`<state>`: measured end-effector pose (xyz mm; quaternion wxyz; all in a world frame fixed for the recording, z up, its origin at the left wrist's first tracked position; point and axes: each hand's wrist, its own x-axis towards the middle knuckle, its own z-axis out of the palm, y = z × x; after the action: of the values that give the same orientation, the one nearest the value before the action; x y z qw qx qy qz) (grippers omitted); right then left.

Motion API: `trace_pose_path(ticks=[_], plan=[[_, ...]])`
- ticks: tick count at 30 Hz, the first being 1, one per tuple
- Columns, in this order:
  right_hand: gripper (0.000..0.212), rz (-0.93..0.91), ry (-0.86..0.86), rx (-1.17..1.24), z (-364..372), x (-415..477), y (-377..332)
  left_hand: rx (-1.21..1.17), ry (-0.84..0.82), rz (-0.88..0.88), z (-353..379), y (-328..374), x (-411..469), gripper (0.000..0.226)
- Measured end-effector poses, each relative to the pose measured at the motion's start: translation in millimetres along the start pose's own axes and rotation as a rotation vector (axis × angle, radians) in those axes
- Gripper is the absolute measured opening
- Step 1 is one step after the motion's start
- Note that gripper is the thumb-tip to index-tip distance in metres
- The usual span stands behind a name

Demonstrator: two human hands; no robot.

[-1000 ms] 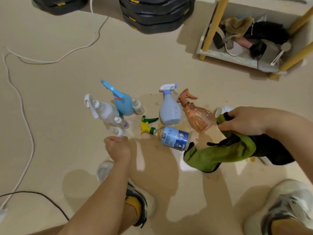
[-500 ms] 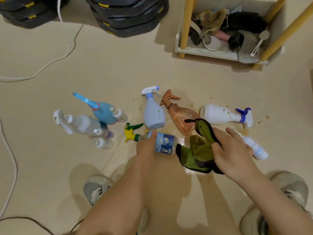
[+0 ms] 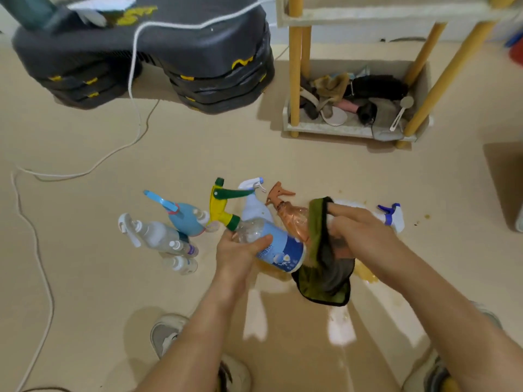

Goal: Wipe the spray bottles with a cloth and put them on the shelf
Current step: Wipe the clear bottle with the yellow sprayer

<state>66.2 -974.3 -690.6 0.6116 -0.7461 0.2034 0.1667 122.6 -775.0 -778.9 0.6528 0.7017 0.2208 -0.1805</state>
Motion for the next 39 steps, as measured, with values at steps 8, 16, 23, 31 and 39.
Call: trace_pose_path(ticks=[8,16,23,31,39], plan=[[0.06,-0.41,0.192,-0.385,15.8,-40.4,-30.6,-0.102,-0.425,0.276,-4.8,104.5,-74.5,0.066],[0.043,-0.414,-0.124,0.079,-11.0,-72.8,-61.8,-0.077,-0.599,0.448,-13.1,143.3,-126.3,0.078],[0.063,-0.36,-0.353,0.103,-29.9,-100.9,-81.4,0.01,-0.616,0.444,0.2,166.5,-161.3,0.063],[0.079,-0.586,-0.303,0.111,-36.2,-120.2,-90.4,-0.002,-0.958,0.387,-12.7,159.9,-146.5,0.093],[0.077,-0.462,-0.543,0.532,-44.1,-114.6,-80.0,0.263,-0.813,0.37,-18.8,156.0,-141.0,0.03]])
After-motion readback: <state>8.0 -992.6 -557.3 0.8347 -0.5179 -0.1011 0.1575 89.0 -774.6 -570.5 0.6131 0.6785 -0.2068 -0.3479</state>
